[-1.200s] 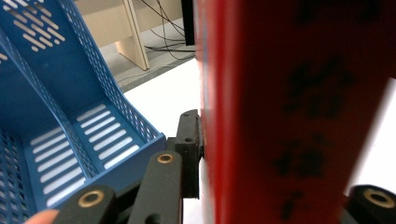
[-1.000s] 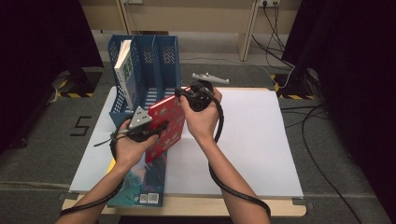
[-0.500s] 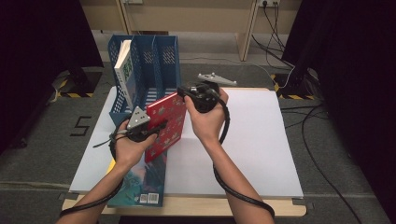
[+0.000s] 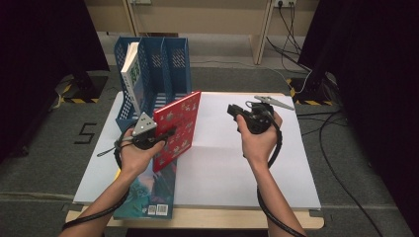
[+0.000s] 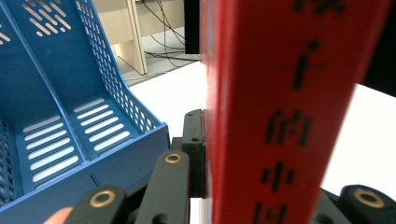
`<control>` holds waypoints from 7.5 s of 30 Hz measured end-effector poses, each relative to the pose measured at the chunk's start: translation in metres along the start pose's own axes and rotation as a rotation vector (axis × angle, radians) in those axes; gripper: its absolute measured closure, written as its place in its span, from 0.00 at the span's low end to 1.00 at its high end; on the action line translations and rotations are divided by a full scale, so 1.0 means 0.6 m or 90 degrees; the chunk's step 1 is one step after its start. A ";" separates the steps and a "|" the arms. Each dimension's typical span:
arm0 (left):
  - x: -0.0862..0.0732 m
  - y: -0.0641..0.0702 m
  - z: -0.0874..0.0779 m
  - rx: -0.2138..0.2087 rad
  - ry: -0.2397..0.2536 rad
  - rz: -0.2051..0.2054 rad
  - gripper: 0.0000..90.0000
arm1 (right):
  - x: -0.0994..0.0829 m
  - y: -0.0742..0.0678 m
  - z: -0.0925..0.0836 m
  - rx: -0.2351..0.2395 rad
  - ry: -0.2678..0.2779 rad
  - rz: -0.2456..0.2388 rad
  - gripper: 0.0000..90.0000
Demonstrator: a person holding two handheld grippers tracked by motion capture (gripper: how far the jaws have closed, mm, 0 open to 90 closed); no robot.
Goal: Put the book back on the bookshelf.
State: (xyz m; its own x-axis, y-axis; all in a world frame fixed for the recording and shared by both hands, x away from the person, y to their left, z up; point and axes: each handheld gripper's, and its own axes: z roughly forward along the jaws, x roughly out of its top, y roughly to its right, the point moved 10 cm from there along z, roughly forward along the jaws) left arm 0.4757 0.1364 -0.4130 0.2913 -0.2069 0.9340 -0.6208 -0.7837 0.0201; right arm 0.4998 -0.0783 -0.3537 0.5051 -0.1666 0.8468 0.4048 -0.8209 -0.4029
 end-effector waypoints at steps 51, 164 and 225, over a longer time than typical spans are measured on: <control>0.106 -0.068 -0.064 0.063 0.106 -0.043 0.88 | -0.221 0.178 -0.016 -0.139 -0.102 0.035 0.75; 0.182 -0.272 0.031 0.280 0.142 -0.095 0.88 | -0.244 0.191 -0.015 -0.148 -0.097 0.031 0.74; 0.155 -0.307 0.130 0.297 0.135 -0.101 0.88 | -0.247 0.190 -0.011 -0.142 -0.098 0.028 0.74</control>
State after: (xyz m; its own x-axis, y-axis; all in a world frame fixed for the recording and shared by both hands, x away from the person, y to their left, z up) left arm 0.6738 0.2159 -0.3573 0.1719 0.0203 0.9849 -0.1773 -0.9828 0.0512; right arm 0.4663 -0.1509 -0.5228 0.6354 -0.1341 0.7605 0.2102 -0.9176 -0.3374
